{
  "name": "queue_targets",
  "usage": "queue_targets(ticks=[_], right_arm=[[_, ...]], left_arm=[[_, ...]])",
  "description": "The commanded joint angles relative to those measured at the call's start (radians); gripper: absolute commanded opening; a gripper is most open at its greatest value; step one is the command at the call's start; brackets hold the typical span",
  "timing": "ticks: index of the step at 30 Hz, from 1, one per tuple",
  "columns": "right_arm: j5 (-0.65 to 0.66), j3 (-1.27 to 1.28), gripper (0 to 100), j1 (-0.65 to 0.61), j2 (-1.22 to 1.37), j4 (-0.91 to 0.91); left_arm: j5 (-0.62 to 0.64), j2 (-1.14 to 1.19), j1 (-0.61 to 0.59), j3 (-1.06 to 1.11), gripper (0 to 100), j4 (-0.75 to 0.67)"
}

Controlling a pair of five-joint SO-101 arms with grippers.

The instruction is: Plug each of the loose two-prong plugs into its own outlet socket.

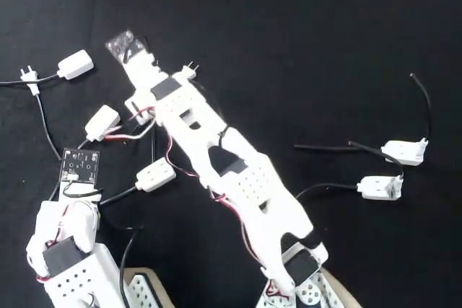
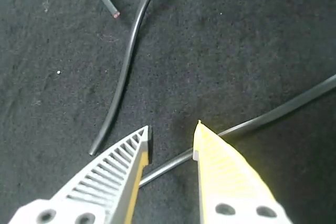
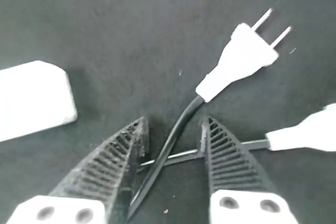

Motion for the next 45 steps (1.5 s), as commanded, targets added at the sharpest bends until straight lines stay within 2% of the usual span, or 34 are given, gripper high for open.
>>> queue_targets(ticks=[1,6,9,11,14,17,26,32,37,42,45], right_arm=[[0.008,-0.081,16.6,-0.012,0.01,0.023],[0.009,-0.156,14.1,-0.011,0.042,0.121],[0.031,-0.189,1.0,-0.021,0.081,0.133],[0.063,-0.234,3.2,-0.023,0.099,0.164],[0.071,-0.3,1.4,-0.02,0.11,0.215],[0.1,-0.423,1.1,0.006,0.087,0.336],[0.373,-0.97,1.1,0.052,0.031,0.793],[0.457,-0.802,1.1,0.184,-0.051,0.838],[0.526,-0.495,1.1,0.288,-0.176,0.838],[0.528,-0.202,3.8,0.227,-0.28,0.806],[0.428,-0.127,12.4,0.144,-0.286,0.717]], left_arm=[[-0.008,-0.009,-0.01,-0.004,15,0.006],[-0.008,-0.009,-0.008,-0.002,15,0.008],[-0.008,-0.009,-0.008,-0.002,15,0.008],[-0.009,-0.009,-0.008,-0.002,15,0.008],[-0.011,-0.009,-0.007,-0.002,15,0.006],[-0.011,-0.009,-0.007,-0.001,15,0.006],[-0.012,-0.009,0.028,0.005,15,0.006],[-0.012,-0.009,0.027,0.005,14,0.006],[-0.014,-0.009,0.027,0.005,14,0.003],[-0.014,-0.009,0.027,0.005,14,0.005],[-0.014,-0.009,0.025,0.005,14,0.006]])
